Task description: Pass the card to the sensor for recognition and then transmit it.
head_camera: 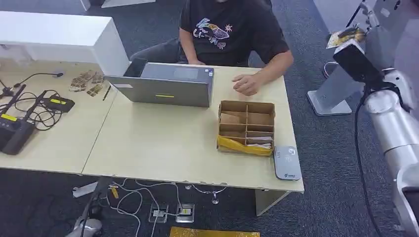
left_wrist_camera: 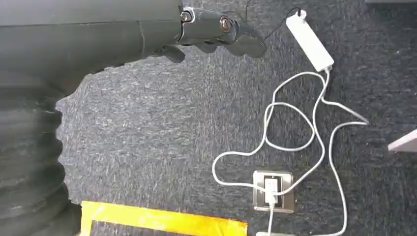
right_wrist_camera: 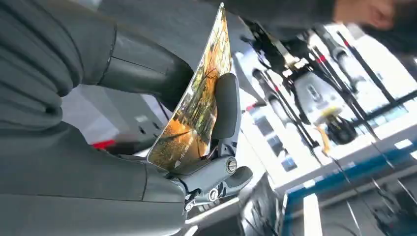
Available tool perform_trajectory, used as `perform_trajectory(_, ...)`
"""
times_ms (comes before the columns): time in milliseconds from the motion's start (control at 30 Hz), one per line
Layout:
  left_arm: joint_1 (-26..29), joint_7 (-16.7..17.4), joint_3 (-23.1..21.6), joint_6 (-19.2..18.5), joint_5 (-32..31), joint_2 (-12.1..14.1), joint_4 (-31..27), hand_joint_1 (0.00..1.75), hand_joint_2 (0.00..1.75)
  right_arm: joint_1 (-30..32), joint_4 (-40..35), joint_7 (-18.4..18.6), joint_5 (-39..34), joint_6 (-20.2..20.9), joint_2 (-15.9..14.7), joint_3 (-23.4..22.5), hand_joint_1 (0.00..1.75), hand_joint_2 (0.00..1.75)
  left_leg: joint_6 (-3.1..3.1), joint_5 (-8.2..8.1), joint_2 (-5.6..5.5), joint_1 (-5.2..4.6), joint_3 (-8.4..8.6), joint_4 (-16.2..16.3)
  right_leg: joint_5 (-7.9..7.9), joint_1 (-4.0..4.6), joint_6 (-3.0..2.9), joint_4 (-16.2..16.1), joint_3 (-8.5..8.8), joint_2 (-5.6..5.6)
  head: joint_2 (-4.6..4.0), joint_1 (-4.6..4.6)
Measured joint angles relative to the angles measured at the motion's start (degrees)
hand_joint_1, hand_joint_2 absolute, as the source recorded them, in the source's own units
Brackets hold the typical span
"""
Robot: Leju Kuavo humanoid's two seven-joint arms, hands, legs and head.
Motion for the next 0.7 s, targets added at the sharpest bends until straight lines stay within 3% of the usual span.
perform_trajectory(300, -0.1, 0.0, -0.2, 0.5, -1.0, -1.0, 0.0, 0.0, 1.75, -7.3, 5.2, 0.7, 1.8, -0.7, 4.3, 0.3, 1.75, 1.75, 0.01, 0.09, -0.06, -0.01, -0.11, 0.0, 0.08, -0.02, 0.04, 0.0, -0.04, -0.04, 0.0, 0.0)
perform_trajectory(500, -0.4, -0.3, -0.2, 2.4, -1.4, -1.7, 0.0, 0.0, 1.75, -13.9, 11.1, 4.9, 5.1, 2.5, 10.3, 1.2, 1.75, 1.75, -0.07, 0.23, -0.13, 0.04, -0.19, 0.0, 0.12, 0.05, 0.02, 0.0, -0.14, -0.09, 0.0, 0.0)
perform_trajectory(700, -0.7, -0.5, -0.2, 2.5, -1.3, -2.1, 0.0, 0.0, 1.75, -16.7, 15.1, 9.2, 6.4, 6.1, 15.2, 2.4, 1.75, 1.75, -0.05, 0.43, -0.26, 0.08, -0.39, 0.0, 0.28, 0.08, 0.02, 0.0, -0.3, -0.18, 0.0, 0.02)
